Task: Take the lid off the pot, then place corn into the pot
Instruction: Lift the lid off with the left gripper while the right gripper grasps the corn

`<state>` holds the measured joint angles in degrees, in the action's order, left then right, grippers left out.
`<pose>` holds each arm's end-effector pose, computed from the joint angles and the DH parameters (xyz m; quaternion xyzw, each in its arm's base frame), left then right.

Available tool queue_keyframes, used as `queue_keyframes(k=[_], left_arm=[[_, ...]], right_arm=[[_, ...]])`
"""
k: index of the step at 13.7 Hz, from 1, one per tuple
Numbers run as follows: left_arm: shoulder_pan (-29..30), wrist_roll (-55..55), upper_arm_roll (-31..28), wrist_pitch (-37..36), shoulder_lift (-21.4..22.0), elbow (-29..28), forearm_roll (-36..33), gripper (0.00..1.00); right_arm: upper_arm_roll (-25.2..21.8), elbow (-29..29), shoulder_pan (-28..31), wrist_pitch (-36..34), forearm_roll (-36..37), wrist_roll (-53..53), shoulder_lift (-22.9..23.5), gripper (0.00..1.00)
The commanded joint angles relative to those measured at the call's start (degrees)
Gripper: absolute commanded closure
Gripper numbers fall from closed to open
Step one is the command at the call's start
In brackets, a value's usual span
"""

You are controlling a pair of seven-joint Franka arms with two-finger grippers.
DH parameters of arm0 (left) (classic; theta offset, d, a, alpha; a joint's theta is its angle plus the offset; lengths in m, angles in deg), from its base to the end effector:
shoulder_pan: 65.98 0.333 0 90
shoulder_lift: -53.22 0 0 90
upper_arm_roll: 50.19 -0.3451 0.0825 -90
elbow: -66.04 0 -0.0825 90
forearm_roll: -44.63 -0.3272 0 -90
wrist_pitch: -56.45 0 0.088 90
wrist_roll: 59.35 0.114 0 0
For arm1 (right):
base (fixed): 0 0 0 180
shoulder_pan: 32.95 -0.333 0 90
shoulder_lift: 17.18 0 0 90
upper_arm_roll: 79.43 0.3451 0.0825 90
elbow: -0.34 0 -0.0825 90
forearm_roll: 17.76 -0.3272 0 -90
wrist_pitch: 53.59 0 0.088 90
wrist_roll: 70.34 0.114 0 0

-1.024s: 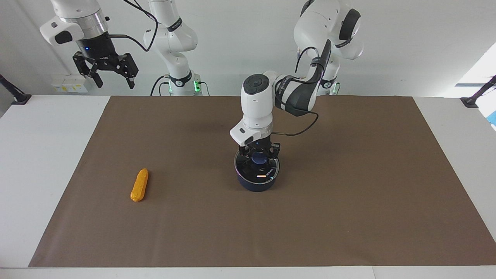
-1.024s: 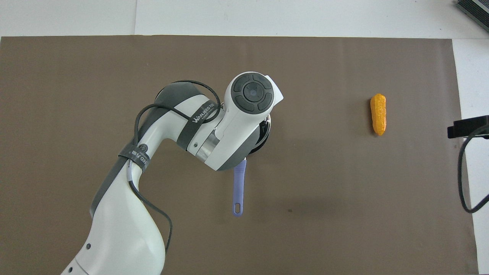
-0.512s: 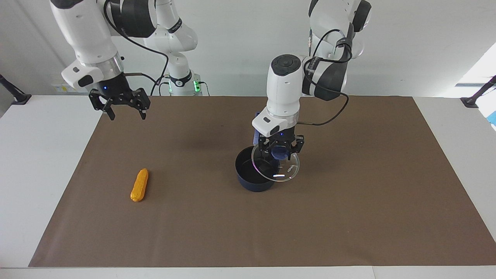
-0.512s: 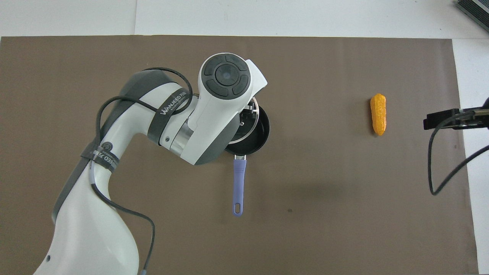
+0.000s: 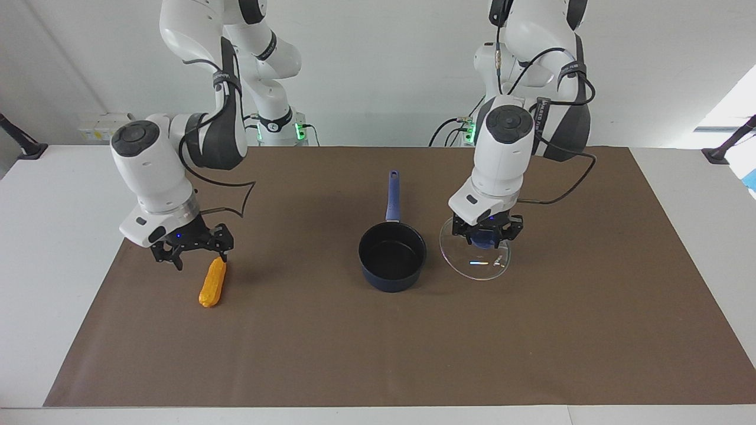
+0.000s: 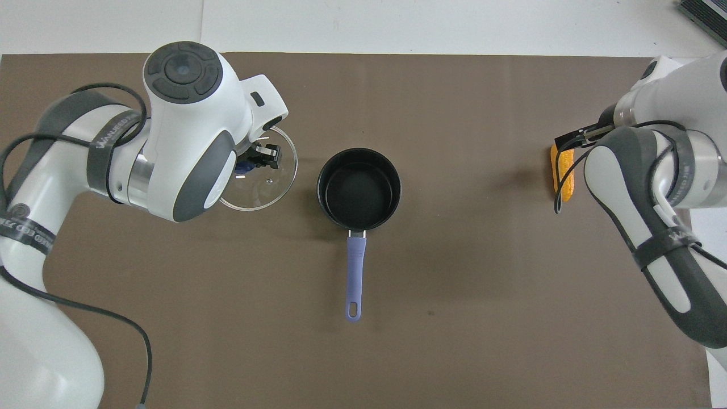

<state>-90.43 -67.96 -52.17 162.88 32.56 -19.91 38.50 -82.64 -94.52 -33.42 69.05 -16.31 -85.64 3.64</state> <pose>0.5786 -0.2332 0.4987 -0.9890 0.1366 -0.0139 0.0557 0.6310 -0.0267 0.4567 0.9910 0.1177 0.0569 0.0302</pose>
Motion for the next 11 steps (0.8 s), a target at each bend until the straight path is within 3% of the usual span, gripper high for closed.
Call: queue_keyframes(k=[1,4,7,11], left_arm=[[3.2,4.9,0.4,5.9,5.3,-9.2,0.6,1.0],[6.2,9.9,0.4,14.6,10.1,-20.2,0.6,1.0],[9.5,14.8,0.4,18.1,13.0,-26.4,0.6,1.0],[15.2,22.1,0.4,25.8,13.4,-34.1,0.6,1.0]], right_arm=[[0.3,-0.2,1.7,3.3,-0.7,-2.1,2.9,0.0],[0.3,-1.0,2.3,8.1,-0.7,-2.1,7.0,0.0],[0.4,-1.6,2.7,10.4,-0.7,-0.4,8.9,0.0],[0.4,-3.3,2.0,10.8,-3.5,0.6,9.0,0.0]])
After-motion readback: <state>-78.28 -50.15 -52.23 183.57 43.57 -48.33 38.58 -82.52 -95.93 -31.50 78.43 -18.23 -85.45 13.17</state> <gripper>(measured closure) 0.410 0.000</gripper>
